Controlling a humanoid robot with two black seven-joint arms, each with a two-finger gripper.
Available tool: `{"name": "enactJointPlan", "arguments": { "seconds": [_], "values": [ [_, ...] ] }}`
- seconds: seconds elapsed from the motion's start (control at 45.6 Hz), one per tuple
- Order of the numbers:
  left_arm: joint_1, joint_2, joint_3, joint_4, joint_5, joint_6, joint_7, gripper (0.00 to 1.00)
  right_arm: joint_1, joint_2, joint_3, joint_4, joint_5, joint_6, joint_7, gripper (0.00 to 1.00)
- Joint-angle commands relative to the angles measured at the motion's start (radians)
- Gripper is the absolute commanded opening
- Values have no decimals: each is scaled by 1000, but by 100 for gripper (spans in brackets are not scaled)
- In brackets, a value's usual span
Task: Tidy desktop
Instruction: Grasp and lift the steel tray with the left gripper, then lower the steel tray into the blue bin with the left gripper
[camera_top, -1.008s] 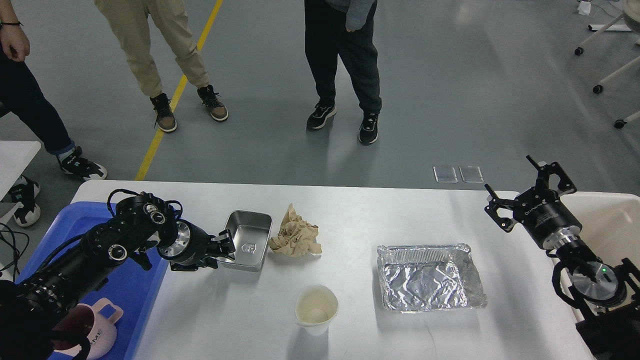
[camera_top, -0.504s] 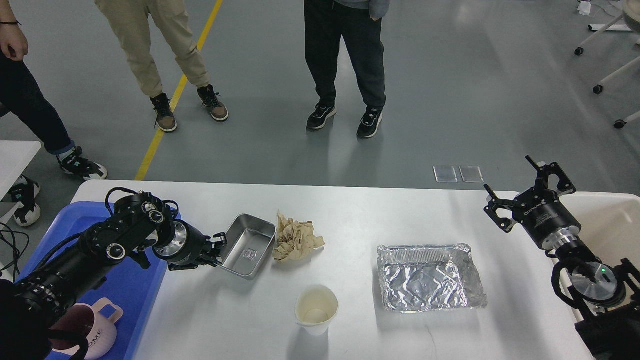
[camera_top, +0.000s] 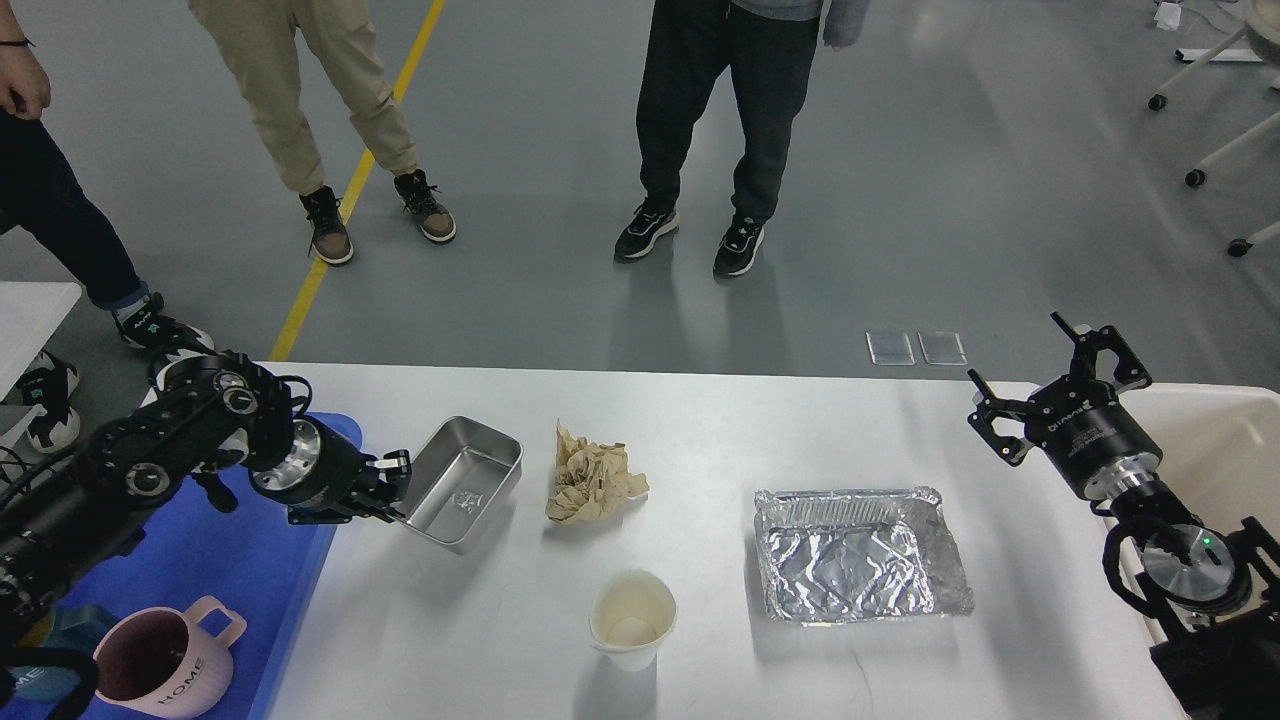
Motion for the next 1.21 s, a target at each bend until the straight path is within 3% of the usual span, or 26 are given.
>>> {"name": "enactJointPlan", "arguments": {
  "seconds": [0.0,0.263,0.526,0.877,1.184],
  "values": [
    [-2,90,-5,-57,-54,-49,1,0,3,0,-2,0,-2,-2,0,100],
    [-3,279,-59,-177,-255,-54,1,0,1,-2,-5,-1,-2,-2,0,100],
    [6,397,-265,-186,-464,-54,11,0,1,-6,-5,2,-2,-3,-2,100],
    [15,444,-297,-177,-541,-54,21,0,-2,-5,-5,3,-2,-3,-2,100],
    [44,532,-272,-169,-440,-54,62,0,-2,-3,-5,5,-2,-3,-2,100]
  ]
}}
